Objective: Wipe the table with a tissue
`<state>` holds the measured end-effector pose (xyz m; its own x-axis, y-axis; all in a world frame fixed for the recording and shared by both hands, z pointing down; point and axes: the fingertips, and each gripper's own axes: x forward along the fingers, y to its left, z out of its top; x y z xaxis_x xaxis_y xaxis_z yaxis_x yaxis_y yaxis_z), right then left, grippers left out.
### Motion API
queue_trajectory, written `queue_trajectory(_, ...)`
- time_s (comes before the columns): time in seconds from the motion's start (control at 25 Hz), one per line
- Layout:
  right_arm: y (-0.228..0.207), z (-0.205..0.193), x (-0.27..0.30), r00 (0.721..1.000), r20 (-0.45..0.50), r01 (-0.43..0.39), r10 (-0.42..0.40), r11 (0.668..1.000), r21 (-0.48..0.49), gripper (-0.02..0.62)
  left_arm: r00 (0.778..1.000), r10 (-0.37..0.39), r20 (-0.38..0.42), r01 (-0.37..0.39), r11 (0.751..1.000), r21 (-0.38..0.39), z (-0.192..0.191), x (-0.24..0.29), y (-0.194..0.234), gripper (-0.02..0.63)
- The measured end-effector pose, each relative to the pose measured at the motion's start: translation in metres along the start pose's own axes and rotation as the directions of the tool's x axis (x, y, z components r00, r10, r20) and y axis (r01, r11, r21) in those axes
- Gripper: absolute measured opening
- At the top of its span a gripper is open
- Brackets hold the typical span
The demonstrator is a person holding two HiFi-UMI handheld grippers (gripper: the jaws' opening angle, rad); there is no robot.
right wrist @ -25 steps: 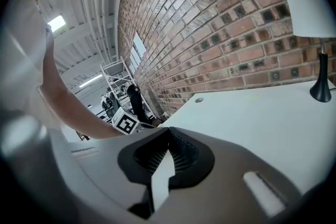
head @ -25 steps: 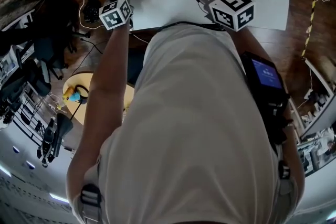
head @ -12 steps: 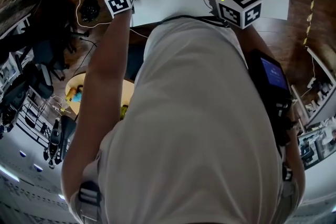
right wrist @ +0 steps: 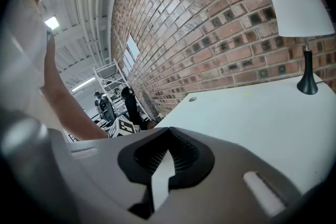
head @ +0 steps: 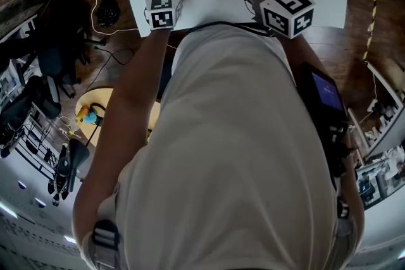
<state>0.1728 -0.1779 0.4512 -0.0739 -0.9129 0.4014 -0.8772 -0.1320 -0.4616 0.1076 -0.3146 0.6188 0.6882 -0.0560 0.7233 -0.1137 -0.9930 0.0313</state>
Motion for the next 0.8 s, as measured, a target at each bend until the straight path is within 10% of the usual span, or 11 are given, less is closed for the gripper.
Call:
queue_trajectory(0.36,0.01,-0.002,0.001,1.0,0.018,0.009,-0.01,1.0,0.006,0.008,0.988,-0.149,-0.052,0.147,0.989,-0.028,-0.011,-0.005,-0.052,0.048)
queue_trajectory(0.6,0.018,0.001,-0.003,0.998,0.045,0.048,-0.048,0.999,0.01,0.008,0.884,-0.44,-0.161,0.432,0.898,-0.08,-0.024,-0.025,-0.094,0.049)
queue_trajectory(0.8,0.019,-0.003,-0.01,0.992,0.073,0.103,-0.106,0.994,0.034,0.008,0.87,-0.447,-0.207,0.471,0.879,0.08,-0.042,-0.051,-0.086,0.051)
